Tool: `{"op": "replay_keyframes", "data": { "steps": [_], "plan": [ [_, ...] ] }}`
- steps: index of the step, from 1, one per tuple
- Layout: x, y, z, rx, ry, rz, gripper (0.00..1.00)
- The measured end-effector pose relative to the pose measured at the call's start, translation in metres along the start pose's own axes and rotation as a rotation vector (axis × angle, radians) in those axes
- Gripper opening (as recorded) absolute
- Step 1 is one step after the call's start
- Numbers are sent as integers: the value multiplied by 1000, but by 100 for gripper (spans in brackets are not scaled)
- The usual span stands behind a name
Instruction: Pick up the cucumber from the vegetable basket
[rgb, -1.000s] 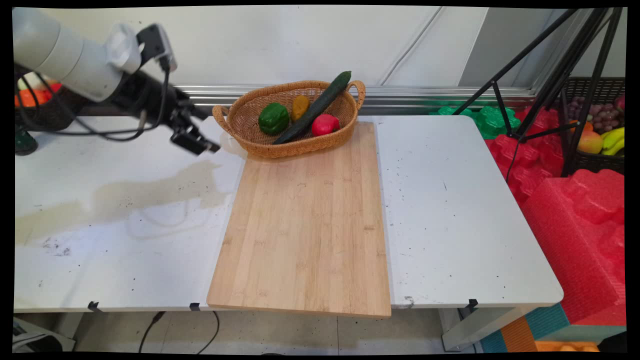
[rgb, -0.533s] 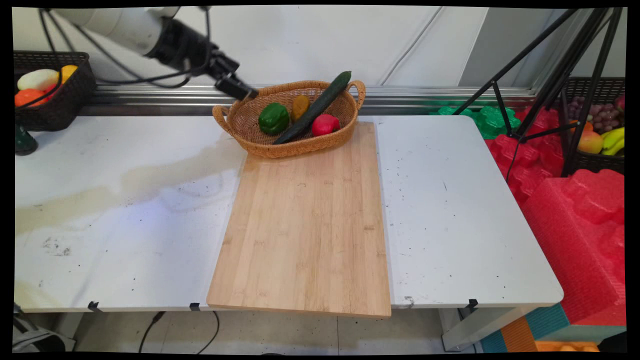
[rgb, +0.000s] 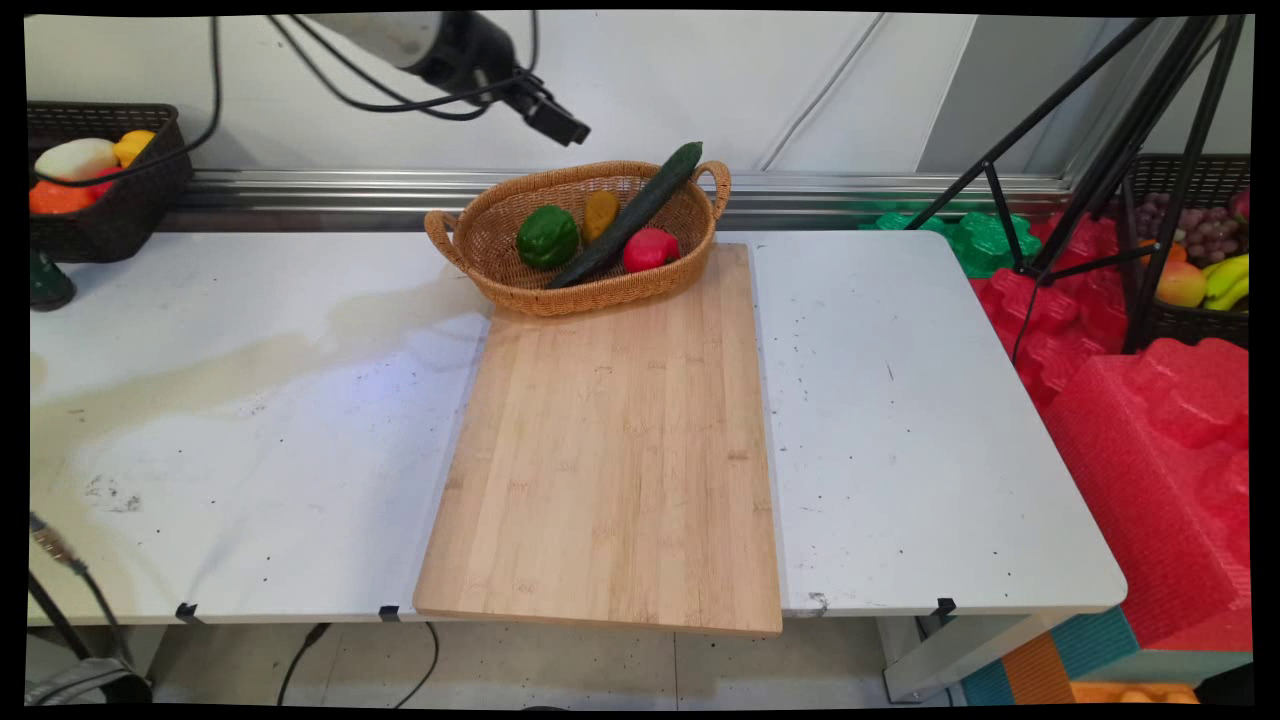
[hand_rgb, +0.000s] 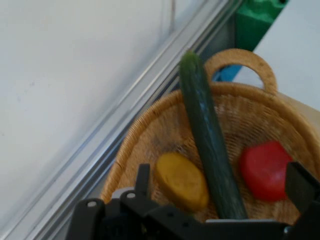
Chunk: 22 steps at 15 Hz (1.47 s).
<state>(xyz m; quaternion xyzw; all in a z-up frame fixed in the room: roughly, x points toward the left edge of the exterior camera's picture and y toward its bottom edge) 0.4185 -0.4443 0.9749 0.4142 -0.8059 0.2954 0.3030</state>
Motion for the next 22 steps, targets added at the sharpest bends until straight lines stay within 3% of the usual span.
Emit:
{"op": "replay_keyframes", "data": {
  "steps": [5,13,22],
  "plan": [
    [19,-4,62,18,-33,-9,100],
    [23,8,161,-24,-128,7,100],
    [15,16,225,-54,-187,-24,100]
  ]
}}
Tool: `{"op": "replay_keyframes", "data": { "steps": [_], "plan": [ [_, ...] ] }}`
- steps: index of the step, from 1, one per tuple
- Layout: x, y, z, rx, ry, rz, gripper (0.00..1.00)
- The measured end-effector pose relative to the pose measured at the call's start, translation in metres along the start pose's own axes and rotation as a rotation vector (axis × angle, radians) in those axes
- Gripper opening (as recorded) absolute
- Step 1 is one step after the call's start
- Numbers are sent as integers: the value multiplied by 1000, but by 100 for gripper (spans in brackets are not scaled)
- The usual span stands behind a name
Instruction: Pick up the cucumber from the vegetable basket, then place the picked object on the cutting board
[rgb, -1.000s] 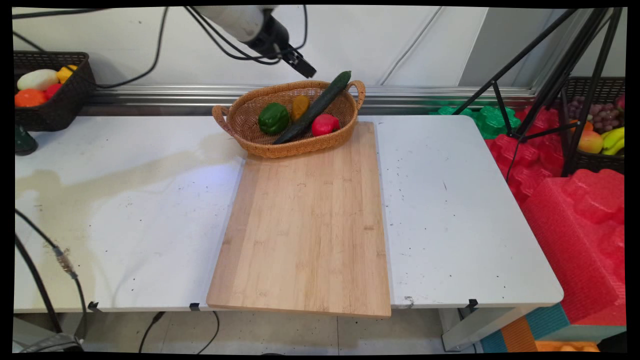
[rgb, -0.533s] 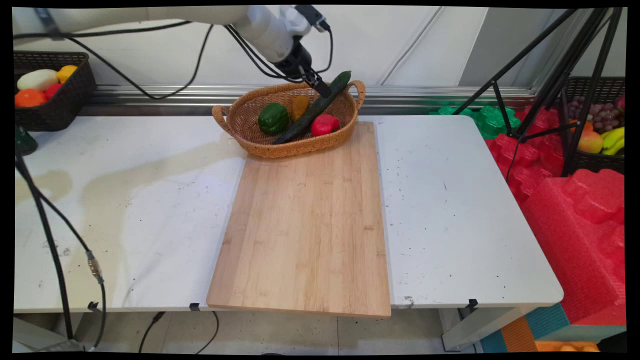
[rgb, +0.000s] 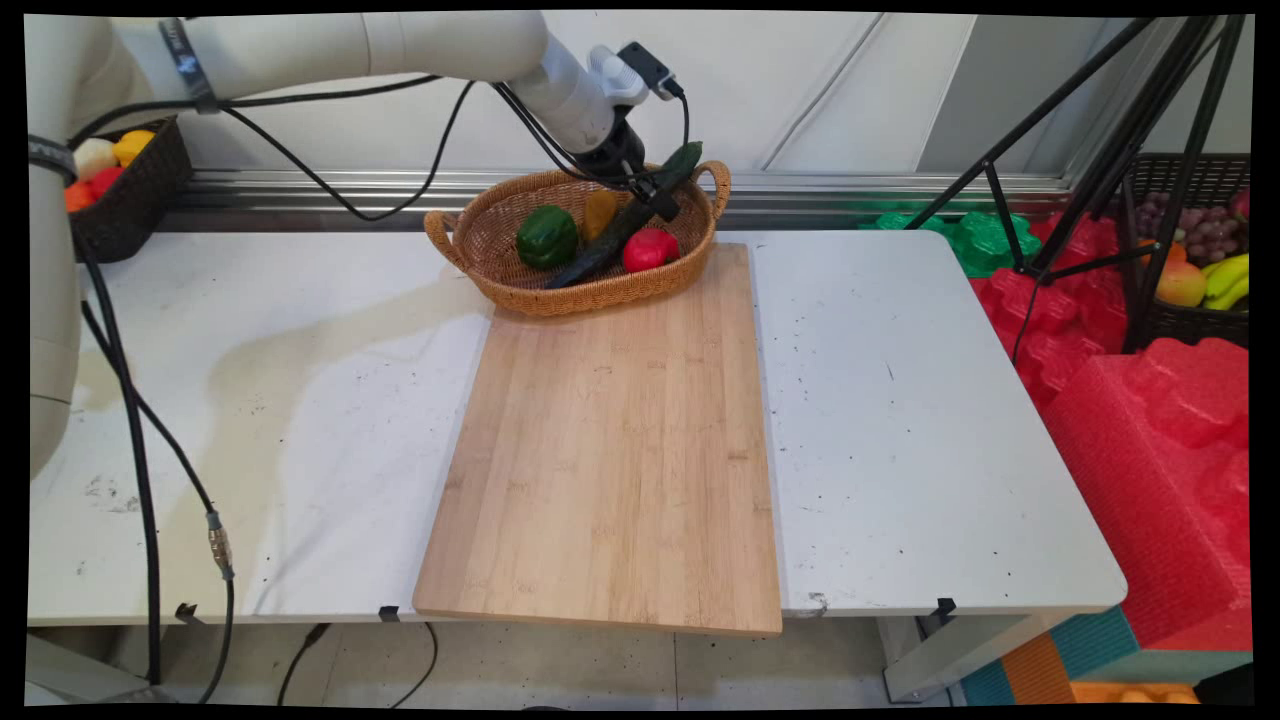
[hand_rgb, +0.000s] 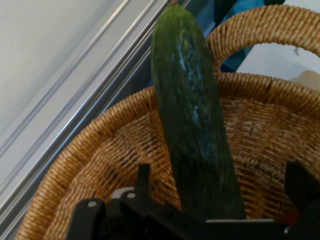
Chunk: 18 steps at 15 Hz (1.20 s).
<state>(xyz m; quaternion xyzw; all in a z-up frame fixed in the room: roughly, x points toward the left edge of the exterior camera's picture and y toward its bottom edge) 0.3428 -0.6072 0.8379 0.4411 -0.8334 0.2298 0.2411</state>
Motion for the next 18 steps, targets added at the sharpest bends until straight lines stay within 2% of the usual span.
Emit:
{"op": "replay_keyframes", "data": {
  "steps": [2,3,7,11,15,18],
  "plan": [
    [1,1,9,-5,-6,-9,100],
    [1,2,10,-5,-6,-12,0],
    [3,3,11,6,5,-32,0],
    [13,8,-8,33,45,-44,0],
    [31,18,-58,71,119,-36,0],
    [39,33,-106,77,177,6,0]
  ]
}}
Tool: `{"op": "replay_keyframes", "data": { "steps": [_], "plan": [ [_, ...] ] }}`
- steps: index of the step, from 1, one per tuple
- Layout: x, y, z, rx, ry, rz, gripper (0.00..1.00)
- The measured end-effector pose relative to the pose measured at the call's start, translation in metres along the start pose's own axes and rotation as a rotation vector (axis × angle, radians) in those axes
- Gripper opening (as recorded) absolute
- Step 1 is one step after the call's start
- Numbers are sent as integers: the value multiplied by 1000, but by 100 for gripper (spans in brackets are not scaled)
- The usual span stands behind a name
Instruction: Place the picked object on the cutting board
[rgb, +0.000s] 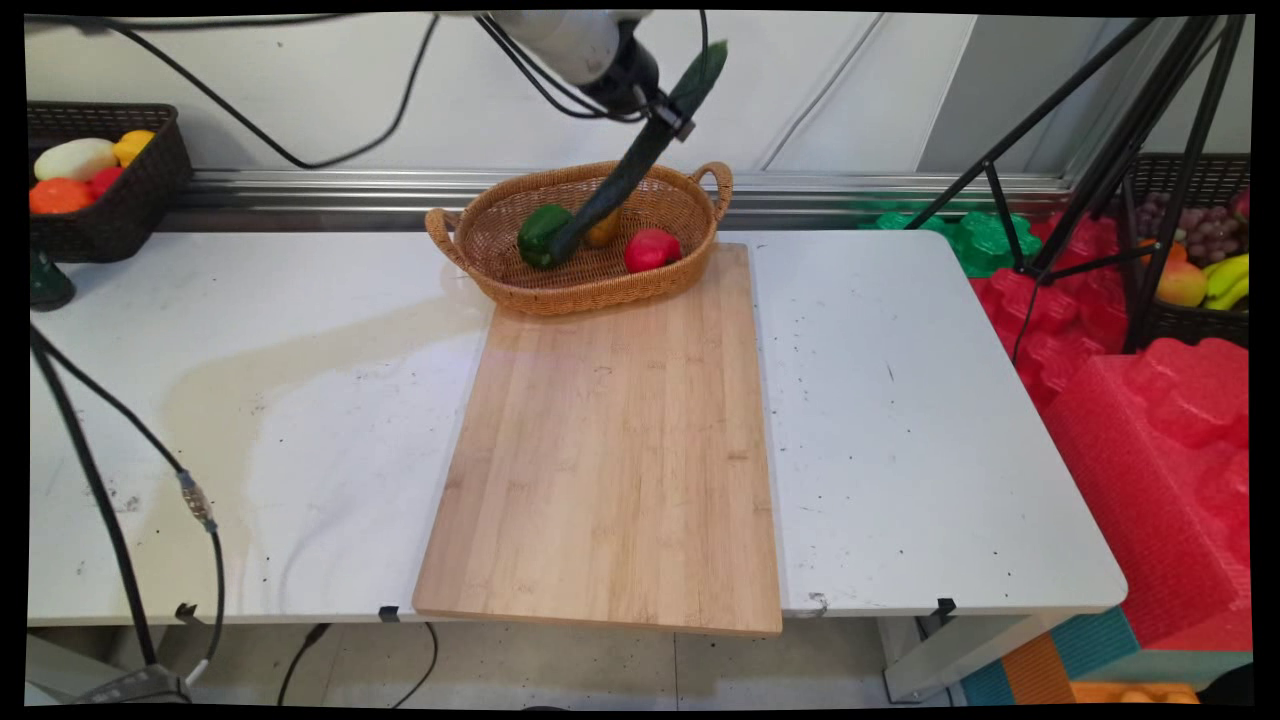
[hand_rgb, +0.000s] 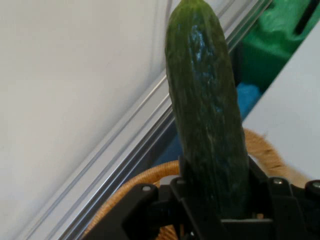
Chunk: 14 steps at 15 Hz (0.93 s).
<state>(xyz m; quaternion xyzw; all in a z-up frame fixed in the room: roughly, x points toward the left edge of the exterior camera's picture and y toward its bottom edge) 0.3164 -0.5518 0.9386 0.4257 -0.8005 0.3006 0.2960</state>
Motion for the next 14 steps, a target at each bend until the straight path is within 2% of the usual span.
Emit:
{"op": "replay_keyframes", "data": {
  "steps": [3,6,9,14],
  "plan": [
    [4,19,-48,-30,36,43,0],
    [-5,43,-91,-77,32,75,0],
    [-24,72,-127,-131,-12,76,0],
    [-57,113,-159,-196,-97,61,0]
  ]
}}
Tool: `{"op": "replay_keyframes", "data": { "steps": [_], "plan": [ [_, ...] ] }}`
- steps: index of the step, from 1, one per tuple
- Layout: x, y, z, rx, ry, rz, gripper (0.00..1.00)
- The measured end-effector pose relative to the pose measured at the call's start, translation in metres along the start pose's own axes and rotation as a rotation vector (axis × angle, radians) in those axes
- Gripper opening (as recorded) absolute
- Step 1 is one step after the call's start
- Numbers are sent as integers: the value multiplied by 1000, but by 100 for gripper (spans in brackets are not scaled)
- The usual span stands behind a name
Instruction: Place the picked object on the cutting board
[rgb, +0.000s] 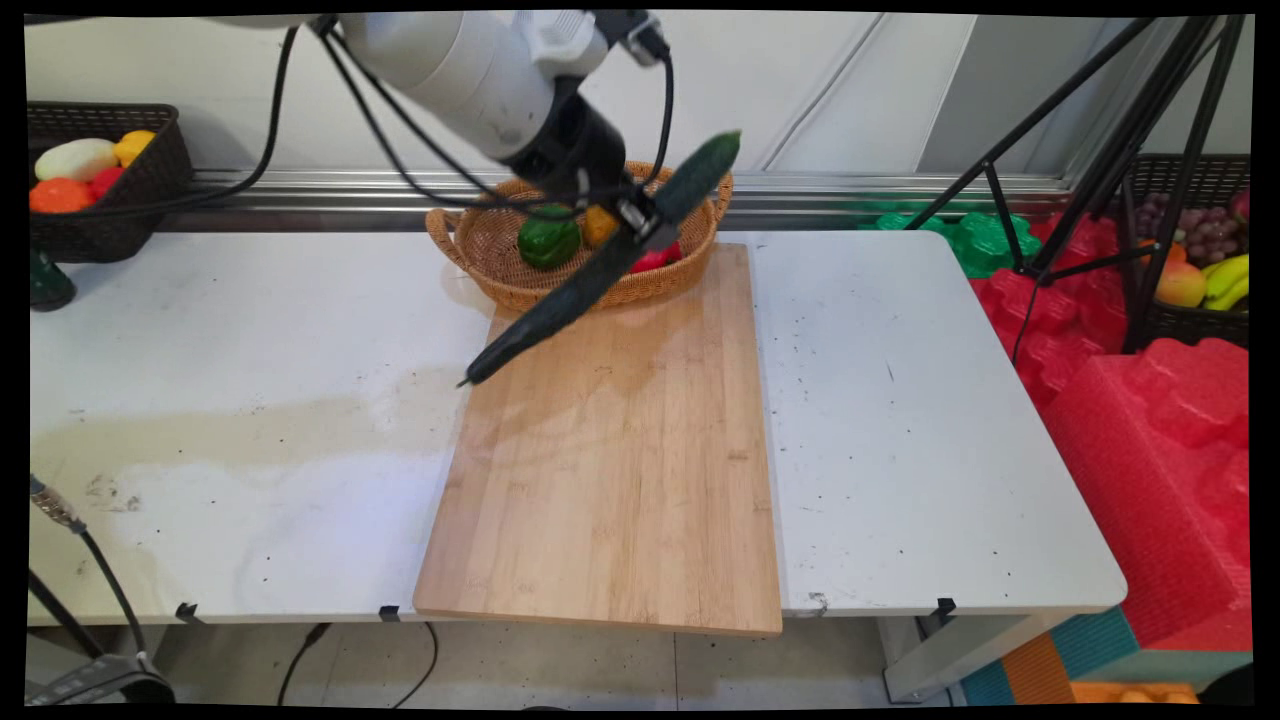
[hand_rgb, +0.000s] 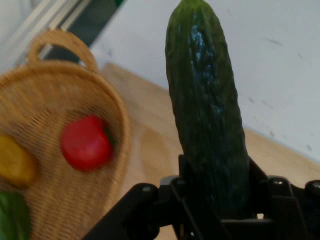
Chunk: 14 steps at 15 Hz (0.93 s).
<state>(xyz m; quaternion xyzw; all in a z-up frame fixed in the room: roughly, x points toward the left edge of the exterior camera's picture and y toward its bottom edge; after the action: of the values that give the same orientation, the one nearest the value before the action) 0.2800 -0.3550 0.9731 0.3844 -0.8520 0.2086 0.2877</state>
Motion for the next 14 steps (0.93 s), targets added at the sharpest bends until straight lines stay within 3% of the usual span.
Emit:
{"op": "replay_keyframes", "data": {
  "steps": [8,14],
  "plan": [
    [-47,53,18,-61,-155,5,0],
    [-79,71,53,-75,-258,-30,0]
  ]
}}
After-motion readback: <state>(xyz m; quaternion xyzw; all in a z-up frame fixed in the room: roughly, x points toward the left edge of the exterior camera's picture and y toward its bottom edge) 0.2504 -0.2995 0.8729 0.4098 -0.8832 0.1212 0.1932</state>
